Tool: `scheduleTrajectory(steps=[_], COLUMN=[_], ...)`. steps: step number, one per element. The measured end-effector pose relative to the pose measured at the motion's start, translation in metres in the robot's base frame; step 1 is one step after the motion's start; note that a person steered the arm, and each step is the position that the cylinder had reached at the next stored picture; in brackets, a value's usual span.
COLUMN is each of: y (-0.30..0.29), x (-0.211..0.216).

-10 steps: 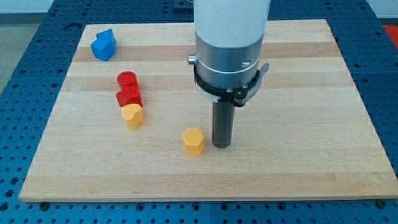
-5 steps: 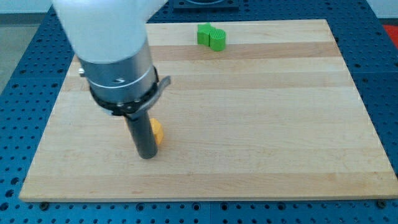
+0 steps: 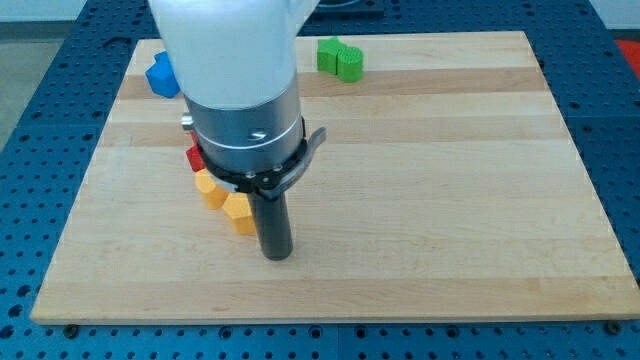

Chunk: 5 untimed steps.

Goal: Move the yellow hexagon closer to yellow heart

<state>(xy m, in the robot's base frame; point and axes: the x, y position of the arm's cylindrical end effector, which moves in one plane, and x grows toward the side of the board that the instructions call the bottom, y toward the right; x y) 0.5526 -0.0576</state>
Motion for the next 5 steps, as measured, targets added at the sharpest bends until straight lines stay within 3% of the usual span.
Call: scheduleTrajectory(steps=[5], y=[-0.023], x=[-0.016])
